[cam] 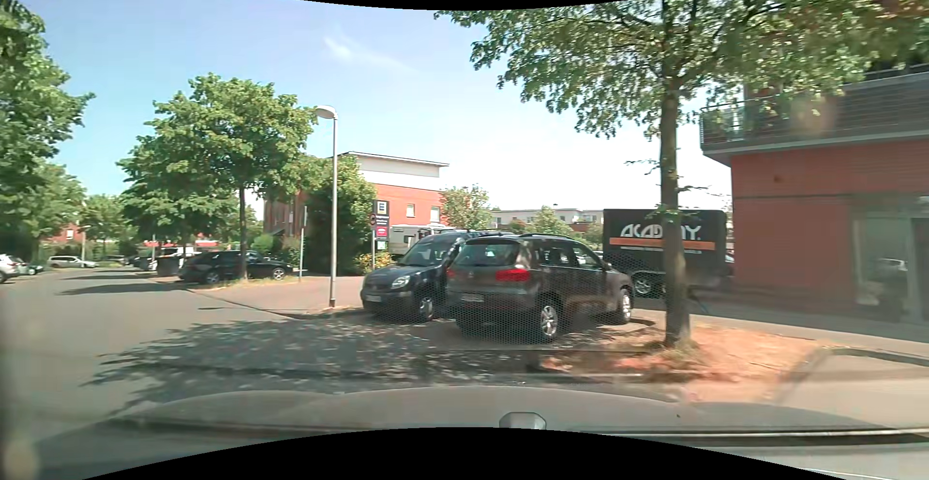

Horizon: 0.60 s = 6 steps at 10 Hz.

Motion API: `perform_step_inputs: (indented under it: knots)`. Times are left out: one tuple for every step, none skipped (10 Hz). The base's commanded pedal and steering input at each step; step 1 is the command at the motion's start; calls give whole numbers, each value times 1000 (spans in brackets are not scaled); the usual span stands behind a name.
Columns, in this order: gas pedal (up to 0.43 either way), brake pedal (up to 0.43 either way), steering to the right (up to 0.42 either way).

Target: Follow the waypoints while adhering to traffic rules and regulations

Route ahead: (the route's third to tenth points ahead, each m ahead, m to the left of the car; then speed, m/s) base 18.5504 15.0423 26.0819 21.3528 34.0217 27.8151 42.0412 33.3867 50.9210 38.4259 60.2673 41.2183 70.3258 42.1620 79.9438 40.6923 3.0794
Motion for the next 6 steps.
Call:
perform_step_inputs:
  knots:
    - [209,18,-639]
    - [209,18,-618]
    - [209,18,-598]
    - [209,18,-578]
    - [209,18,-547]
    - [209,18,-523]
